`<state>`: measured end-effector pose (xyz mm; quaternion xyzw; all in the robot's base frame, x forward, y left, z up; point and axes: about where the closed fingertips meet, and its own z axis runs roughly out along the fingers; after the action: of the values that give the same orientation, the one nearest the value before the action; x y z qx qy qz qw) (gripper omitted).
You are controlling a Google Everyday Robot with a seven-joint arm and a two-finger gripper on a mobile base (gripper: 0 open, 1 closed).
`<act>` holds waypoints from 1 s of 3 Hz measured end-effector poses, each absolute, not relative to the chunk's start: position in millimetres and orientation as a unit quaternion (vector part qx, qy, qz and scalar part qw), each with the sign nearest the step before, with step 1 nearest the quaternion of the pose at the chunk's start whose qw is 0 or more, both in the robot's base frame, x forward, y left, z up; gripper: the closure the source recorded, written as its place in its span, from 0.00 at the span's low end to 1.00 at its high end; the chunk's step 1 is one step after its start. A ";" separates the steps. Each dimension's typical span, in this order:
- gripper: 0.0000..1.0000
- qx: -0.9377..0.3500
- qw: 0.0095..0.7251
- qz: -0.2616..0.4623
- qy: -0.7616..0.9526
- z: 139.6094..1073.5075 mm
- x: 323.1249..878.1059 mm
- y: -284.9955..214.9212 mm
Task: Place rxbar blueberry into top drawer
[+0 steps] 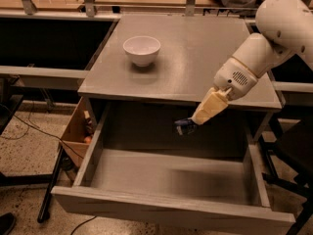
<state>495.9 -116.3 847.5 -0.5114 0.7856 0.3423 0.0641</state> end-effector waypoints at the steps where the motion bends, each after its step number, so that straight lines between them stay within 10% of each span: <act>1: 0.76 -0.512 0.062 0.341 0.786 844.8 497.6 -115.4; 3: 0.29 -0.511 0.076 0.319 0.794 849.1 510.1 -118.7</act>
Offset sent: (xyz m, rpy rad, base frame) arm -0.0016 -0.0131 0.0038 -0.0559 0.0012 0.0123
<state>510.1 -118.7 849.1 -0.5114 0.7942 0.3193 0.0760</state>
